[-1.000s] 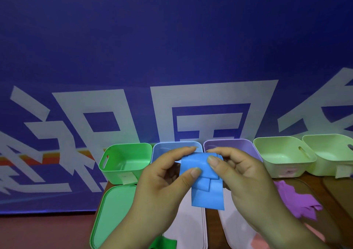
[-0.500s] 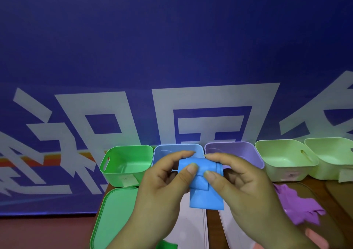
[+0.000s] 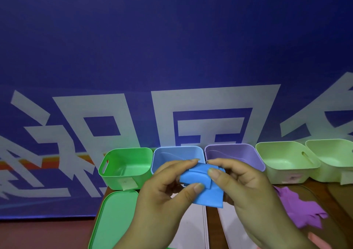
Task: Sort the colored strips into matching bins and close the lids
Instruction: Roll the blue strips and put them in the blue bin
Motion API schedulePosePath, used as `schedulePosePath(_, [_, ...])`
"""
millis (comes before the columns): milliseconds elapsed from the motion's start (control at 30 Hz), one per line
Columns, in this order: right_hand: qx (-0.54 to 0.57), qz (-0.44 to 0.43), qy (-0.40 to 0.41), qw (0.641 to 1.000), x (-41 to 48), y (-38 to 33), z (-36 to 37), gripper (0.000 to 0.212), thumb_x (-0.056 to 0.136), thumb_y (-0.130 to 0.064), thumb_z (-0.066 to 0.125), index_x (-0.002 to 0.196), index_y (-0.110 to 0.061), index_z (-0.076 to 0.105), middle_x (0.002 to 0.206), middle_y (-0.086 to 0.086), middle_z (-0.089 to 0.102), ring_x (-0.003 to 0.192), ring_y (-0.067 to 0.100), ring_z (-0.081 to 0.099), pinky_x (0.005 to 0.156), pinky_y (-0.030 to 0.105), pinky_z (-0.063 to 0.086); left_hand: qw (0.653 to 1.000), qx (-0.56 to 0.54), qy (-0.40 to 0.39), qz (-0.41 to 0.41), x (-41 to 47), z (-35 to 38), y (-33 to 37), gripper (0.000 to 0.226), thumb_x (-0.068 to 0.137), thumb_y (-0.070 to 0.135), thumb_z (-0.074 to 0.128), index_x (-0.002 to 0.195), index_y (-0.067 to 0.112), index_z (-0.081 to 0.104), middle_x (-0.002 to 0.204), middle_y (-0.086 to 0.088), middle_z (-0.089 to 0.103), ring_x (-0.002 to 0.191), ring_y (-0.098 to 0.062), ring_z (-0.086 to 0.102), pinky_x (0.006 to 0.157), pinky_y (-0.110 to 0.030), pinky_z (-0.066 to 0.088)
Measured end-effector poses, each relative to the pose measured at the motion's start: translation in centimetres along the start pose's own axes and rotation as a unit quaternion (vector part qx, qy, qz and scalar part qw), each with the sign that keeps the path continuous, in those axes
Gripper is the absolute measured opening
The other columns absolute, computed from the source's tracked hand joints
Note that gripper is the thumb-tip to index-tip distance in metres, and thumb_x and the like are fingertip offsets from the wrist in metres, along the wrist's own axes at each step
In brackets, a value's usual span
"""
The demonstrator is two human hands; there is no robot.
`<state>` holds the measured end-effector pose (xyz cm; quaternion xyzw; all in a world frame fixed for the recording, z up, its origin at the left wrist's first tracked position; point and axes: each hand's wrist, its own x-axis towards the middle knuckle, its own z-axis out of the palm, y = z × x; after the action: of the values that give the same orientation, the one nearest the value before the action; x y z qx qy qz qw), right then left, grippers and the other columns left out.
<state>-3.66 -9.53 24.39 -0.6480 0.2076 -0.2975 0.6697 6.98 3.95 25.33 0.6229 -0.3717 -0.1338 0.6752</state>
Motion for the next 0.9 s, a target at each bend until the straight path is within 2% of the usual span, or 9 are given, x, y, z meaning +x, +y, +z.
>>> schedulePosePath(133, [-0.012, -0.002, -0.018, 1.0, 0.2, 0.2, 0.0, 0.033, 0.064, -0.041, 0.073, 0.097, -0.036, 0.076, 0.096, -0.002, 0.075, 0.09, 0.023, 0.073, 0.077, 0.043, 0.062, 0.999, -0.04, 0.006, -0.028, 0.3, 0.0, -0.9, 0.041, 0.06, 0.03, 0.082, 0.1, 0.027, 0.078, 0.105, -0.007, 0.071, 0.093, -0.022, 0.07, 0.08, -0.028, 0.055])
schedulePosePath(233, [-0.04, -0.042, -0.027, 0.998, 0.0, 0.4, 0.1, 0.029, 0.072, -0.036, 0.077, 0.1, -0.042, 0.074, 0.102, -0.003, 0.075, 0.092, 0.018, 0.074, 0.078, 0.031, 0.06, 0.998, -0.039, 0.013, -0.04, 0.5, 0.0, -1.0, 0.039, 0.06, 0.029, 0.083, 0.099, 0.029, 0.078, 0.104, -0.008, 0.072, 0.086, -0.021, 0.069, 0.078, -0.03, 0.055])
schedulePosePath(300, [-0.055, -0.071, -0.03, 0.996, 0.1, 0.6, 0.1, 0.028, 0.078, -0.037, 0.081, 0.103, -0.045, 0.073, 0.11, -0.003, 0.073, 0.097, 0.017, 0.073, 0.08, 0.027, 0.058, 0.998, -0.038, 0.023, -0.045, 0.7, -0.2, -1.1, 0.035, 0.063, 0.02, 0.083, 0.096, 0.031, 0.078, 0.101, -0.006, 0.073, 0.082, -0.018, 0.069, 0.075, -0.025, 0.055])
schedulePosePath(433, [-0.105, -0.112, -0.042, 0.987, 0.4, 1.0, -0.2, 0.051, 0.068, -0.07, 0.072, 0.115, -0.05, 0.067, 0.124, -0.011, 0.064, 0.109, 0.018, 0.068, 0.088, 0.031, 0.057, 0.997, -0.055, 0.023, -0.057, 1.0, -0.2, -0.9, 0.033, 0.064, 0.013, 0.078, 0.092, 0.029, 0.079, 0.094, -0.006, 0.075, 0.074, -0.012, 0.068, 0.069, -0.018, 0.054])
schedulePosePath(567, [-0.137, -0.146, -0.044, 0.979, 1.0, 1.0, -0.4, 0.046, 0.072, -0.072, 0.067, 0.111, -0.05, 0.068, 0.121, -0.016, 0.064, 0.11, 0.015, 0.066, 0.086, 0.027, 0.058, 0.995, -0.069, 0.023, -0.073, 1.1, -0.1, -0.4, 0.035, 0.062, 0.007, 0.088, 0.092, 0.023, 0.08, 0.087, -0.002, 0.076, 0.071, -0.007, 0.068, 0.065, -0.014, 0.052])
schedulePosePath(700, [-0.13, -0.159, -0.028, 0.978, 1.5, 1.3, -0.3, 0.04, 0.071, -0.071, 0.069, 0.102, -0.046, 0.072, 0.112, -0.016, 0.068, 0.105, 0.015, 0.068, 0.082, 0.029, 0.059, 0.996, -0.054, 0.012, -0.065, 1.2, -0.1, 0.1, 0.034, 0.068, -0.003, 0.074, 0.095, 0.017, 0.076, 0.072, 0.003, 0.072, 0.058, 0.001, 0.061, 0.059, -0.008, 0.048])
schedulePosePath(833, [-0.109, -0.153, -0.025, 0.982, 1.8, 1.7, -0.3, 0.04, 0.068, -0.071, 0.072, 0.098, -0.044, 0.074, 0.109, -0.012, 0.07, 0.104, 0.017, 0.069, 0.082, 0.027, 0.058, 0.999, -0.027, -0.009, -0.042, 1.5, -0.7, -0.5, 0.031, 0.067, 0.009, 0.085, 0.093, 0.024, 0.081, 0.092, -0.007, 0.075, 0.073, -0.002, 0.068, 0.067, -0.01, 0.05])
schedulePosePath(900, [-0.086, -0.139, -0.03, 0.986, 1.9, 1.8, -0.4, 0.041, 0.065, -0.069, 0.074, 0.096, -0.042, 0.076, 0.108, -0.011, 0.071, 0.104, 0.016, 0.069, 0.083, 0.024, 0.057, 0.998, -0.033, -0.02, -0.04, 1.6, -0.9, -1.2, 0.039, 0.064, 0.01, 0.079, 0.098, 0.028, 0.079, 0.101, -0.008, 0.074, 0.081, -0.006, 0.069, 0.071, -0.014, 0.052])
